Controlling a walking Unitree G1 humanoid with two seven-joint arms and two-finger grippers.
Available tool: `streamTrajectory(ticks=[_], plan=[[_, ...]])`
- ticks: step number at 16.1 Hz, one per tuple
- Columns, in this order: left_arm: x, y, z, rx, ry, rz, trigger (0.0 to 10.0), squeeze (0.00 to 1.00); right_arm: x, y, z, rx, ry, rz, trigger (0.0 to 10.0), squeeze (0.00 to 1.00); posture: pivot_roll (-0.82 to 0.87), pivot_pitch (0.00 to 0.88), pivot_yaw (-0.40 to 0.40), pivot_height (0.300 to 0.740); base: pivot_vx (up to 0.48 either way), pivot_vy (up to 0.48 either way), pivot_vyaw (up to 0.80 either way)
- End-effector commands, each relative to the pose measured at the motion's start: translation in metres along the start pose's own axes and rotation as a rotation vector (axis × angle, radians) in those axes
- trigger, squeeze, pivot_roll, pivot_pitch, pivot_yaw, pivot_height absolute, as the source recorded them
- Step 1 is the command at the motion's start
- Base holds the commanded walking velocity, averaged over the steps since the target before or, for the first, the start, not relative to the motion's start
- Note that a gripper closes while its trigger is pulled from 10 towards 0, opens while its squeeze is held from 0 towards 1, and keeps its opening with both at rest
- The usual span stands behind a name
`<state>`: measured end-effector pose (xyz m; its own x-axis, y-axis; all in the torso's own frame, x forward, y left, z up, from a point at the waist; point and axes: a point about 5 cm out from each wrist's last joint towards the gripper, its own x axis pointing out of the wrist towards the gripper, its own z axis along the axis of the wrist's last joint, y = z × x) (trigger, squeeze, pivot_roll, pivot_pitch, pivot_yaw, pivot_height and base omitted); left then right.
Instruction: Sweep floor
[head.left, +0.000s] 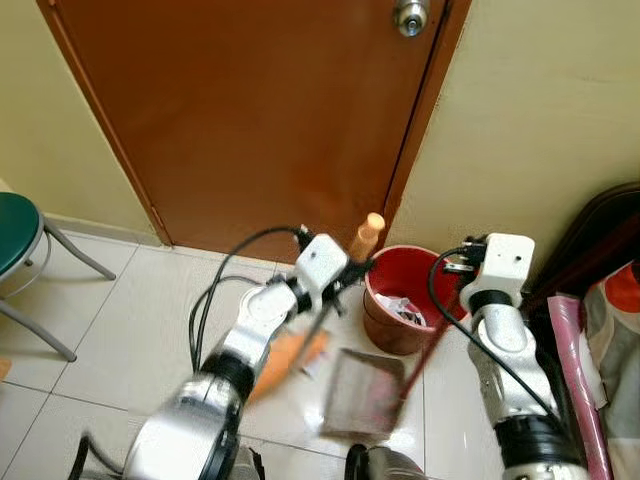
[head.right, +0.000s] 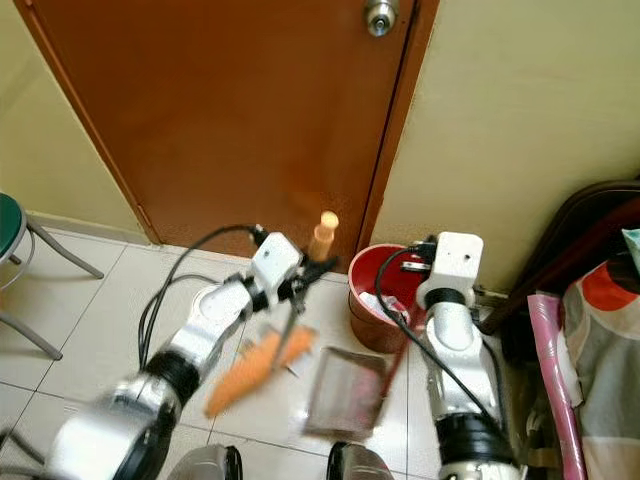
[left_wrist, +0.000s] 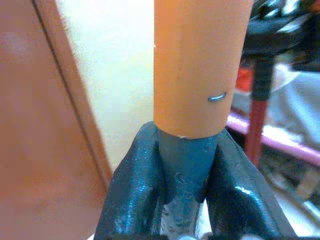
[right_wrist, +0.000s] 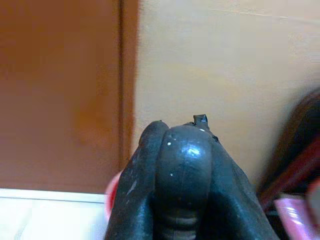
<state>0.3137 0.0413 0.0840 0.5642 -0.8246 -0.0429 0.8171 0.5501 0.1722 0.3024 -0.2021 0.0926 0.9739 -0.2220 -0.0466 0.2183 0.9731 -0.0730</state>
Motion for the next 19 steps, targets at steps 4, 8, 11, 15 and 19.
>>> streamTrajectory(ticks=[4,8,11,15,19], plan=[[-0.024,0.01,0.012,-0.078,-0.061,0.081,10.0,0.0,0.005,-0.004,0.001,-0.033,0.01,-0.04,10.0,0.0,-0.01,0.126,-0.029,0.74,0.0,0.0,0.0],[-0.059,0.044,0.034,-0.259,-0.169,0.474,10.0,0.0,0.009,0.012,-0.001,-0.009,0.035,0.008,10.0,0.0,0.01,0.144,-0.052,0.74,0.0,0.0,0.0],[-0.077,0.037,0.033,-0.428,-0.194,0.571,10.0,0.0,0.011,0.035,0.003,0.02,0.035,0.086,10.0,0.0,0.01,0.144,-0.059,0.74,0.0,0.0,0.0],[-0.081,0.037,0.048,-0.577,-0.275,0.625,10.0,0.0,0.016,0.055,0.008,0.039,0.033,0.133,10.0,0.0,0.02,0.13,-0.068,0.74,0.0,0.0,0.0],[-0.091,0.056,0.067,-0.49,-0.332,0.699,10.0,0.0,0.015,0.058,0.005,0.038,0.04,0.149,10.0,0.0,0.02,0.13,-0.074,0.74,0.0,0.0,0.0]])
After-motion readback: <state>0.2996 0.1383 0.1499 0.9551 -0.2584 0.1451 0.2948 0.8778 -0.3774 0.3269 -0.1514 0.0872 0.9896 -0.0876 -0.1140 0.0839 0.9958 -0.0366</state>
